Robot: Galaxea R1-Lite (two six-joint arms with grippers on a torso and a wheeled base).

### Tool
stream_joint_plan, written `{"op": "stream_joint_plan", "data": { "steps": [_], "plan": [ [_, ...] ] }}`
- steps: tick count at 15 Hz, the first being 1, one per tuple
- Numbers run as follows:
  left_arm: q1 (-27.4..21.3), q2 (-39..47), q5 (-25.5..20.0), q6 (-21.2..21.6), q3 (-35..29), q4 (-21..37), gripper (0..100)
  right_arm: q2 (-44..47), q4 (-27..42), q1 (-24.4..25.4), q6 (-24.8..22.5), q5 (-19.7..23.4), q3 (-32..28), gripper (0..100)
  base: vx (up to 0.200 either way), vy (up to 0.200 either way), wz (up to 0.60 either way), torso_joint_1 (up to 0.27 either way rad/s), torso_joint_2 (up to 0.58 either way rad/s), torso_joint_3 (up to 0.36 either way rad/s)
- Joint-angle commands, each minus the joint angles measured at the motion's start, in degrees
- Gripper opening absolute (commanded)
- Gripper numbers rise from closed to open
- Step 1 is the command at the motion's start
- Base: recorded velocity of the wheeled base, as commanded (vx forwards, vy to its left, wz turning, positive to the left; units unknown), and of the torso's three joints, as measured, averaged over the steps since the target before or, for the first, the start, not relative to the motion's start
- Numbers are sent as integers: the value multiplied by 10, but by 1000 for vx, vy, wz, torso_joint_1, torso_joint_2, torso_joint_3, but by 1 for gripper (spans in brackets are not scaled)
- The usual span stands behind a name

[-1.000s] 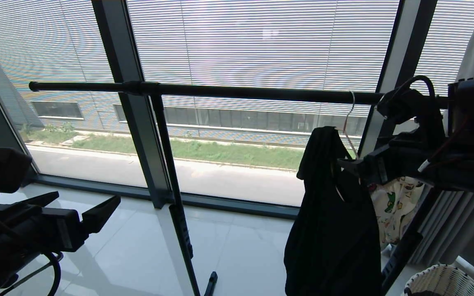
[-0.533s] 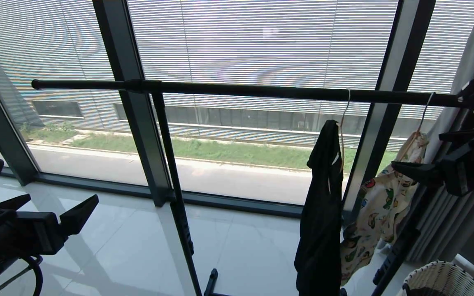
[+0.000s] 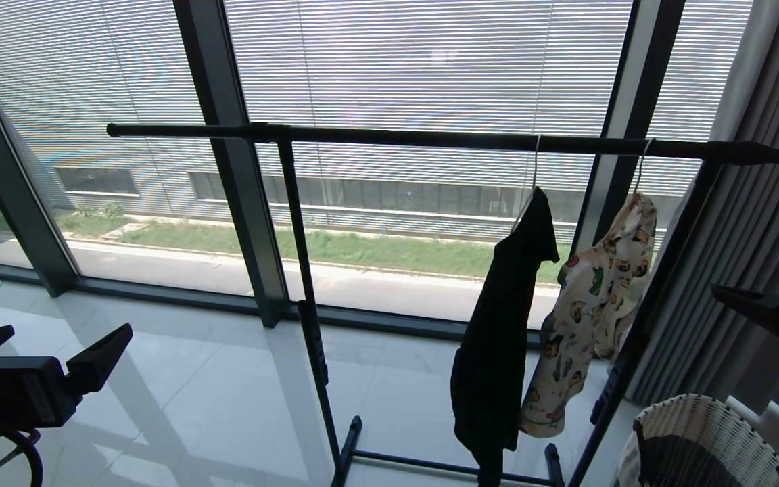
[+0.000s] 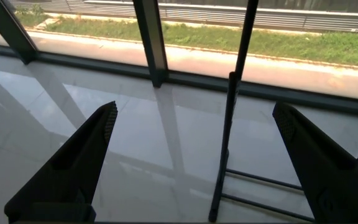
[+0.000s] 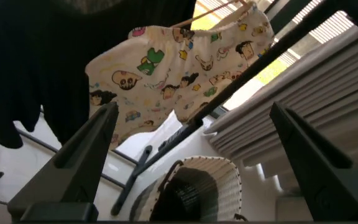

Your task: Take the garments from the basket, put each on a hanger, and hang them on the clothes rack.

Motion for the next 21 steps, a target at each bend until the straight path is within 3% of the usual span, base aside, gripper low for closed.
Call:
{"op": "stream_joint_plan", "data": {
  "steps": [1, 3, 7, 14, 16, 17, 18, 21],
  "plan": [
    [7, -40, 0, 6, 24, 1, 100, -40, -1, -40, -11, 1, 28, 100, -200, 0, 0, 2, 2, 2],
    [8, -83, 1, 10, 64, 1, 100, -66, -1, -68, -15, 2, 51, 100, -200, 0, 0, 5, 2, 5],
    [32, -143, 0, 16, 110, 1, 100, -122, 1, -76, -21, -1, 102, 100, -200, 0, 0, 4, 5, 4],
    [32, -296, -1, 22, 216, 2, 100, -228, 3, -141, -45, 0, 202, 100, 0, 0, 0, -114, 267, 147],
    [32, -352, 1, 23, 219, 42, 100, -252, 3, -154, -45, 0, 230, 100, 0, 0, 0, -215, 493, 278],
    [33, -413, 1, 30, 219, 90, 100, -274, 3, -168, -44, 0, 256, 100, 0, 0, 0, -207, 491, 281],
    [33, -501, 2, 51, 218, 180, 100, -305, 3, -178, -44, 0, 287, 100, 0, 0, 0, -198, 476, 281],
    [33, -495, 36, 51, 217, 179, 100, -352, 2, -191, -40, -1, 329, 100, 0, 0, 0, -199, 486, 289]
  ]
}}
